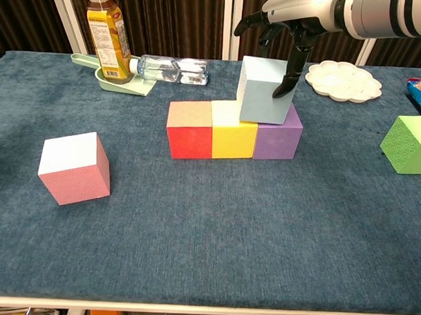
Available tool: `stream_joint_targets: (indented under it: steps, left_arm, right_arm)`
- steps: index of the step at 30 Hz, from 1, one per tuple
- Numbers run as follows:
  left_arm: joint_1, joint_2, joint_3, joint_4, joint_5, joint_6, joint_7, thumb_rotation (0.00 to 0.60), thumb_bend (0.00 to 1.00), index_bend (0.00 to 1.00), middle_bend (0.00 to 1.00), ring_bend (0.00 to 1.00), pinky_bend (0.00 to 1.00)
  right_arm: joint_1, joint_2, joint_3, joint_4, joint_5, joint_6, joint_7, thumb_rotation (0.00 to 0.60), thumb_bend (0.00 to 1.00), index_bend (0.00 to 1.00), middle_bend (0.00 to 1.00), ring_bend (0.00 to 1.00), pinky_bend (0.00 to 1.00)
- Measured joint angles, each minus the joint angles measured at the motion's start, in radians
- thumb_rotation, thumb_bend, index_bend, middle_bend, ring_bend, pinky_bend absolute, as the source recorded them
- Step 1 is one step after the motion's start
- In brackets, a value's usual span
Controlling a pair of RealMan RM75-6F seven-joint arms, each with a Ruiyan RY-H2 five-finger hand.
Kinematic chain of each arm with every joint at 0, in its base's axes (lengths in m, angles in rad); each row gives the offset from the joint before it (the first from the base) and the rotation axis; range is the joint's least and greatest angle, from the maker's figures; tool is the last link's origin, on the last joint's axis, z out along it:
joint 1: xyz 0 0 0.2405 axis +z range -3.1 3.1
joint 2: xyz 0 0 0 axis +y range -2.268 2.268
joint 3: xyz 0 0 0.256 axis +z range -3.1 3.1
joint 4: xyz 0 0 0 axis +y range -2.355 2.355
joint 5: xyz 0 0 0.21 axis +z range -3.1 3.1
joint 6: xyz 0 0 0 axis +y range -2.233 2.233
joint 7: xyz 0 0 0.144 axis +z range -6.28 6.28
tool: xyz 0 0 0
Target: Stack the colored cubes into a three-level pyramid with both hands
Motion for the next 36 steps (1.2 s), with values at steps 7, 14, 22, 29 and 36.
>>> stream_joint_targets:
  steps: [7,14,22,29,36]
  left_arm:
    - [0.000,-0.002,0.001,0.004,0.001,0.000,-0.002,0.600,0.00,0.10,0.05,0.00,0.11]
    - [0.001,-0.001,0.000,0.006,-0.001,0.001,-0.007,0.600,0.00,0.10,0.05,0.00,0.11]
    - [0.000,-0.001,0.001,0.007,-0.002,-0.003,-0.007,0.600,0.00,0.10,0.05,0.00,0.11]
    - [-0.001,-0.002,0.002,0.007,-0.004,-0.008,-0.008,0.600,0.00,0.10,0.05,0.00,0.11]
    - [0.000,-0.002,0.001,0.006,-0.003,-0.004,-0.009,0.600,0.00,0.10,0.05,0.00,0.11]
  right_arm:
    - [0.021,0.009,-0.009,-0.020,0.026,0.013,-0.019,0.600,0.15,0.00,0.48,0.01,0.00]
    - [0.034,-0.003,-0.016,-0.004,0.010,0.021,-0.029,0.600,0.15,0.00,0.48,0.01,0.00]
    - [0.043,-0.011,-0.026,0.008,0.019,0.017,-0.031,0.600,0.15,0.00,0.48,0.01,0.00]
    - [0.045,-0.005,-0.029,-0.004,0.027,0.027,-0.032,0.600,0.14,0.00,0.48,0.01,0.00]
    - [0.049,-0.012,-0.031,-0.004,0.031,0.022,-0.028,0.600,0.14,0.00,0.48,0.01,0.00]
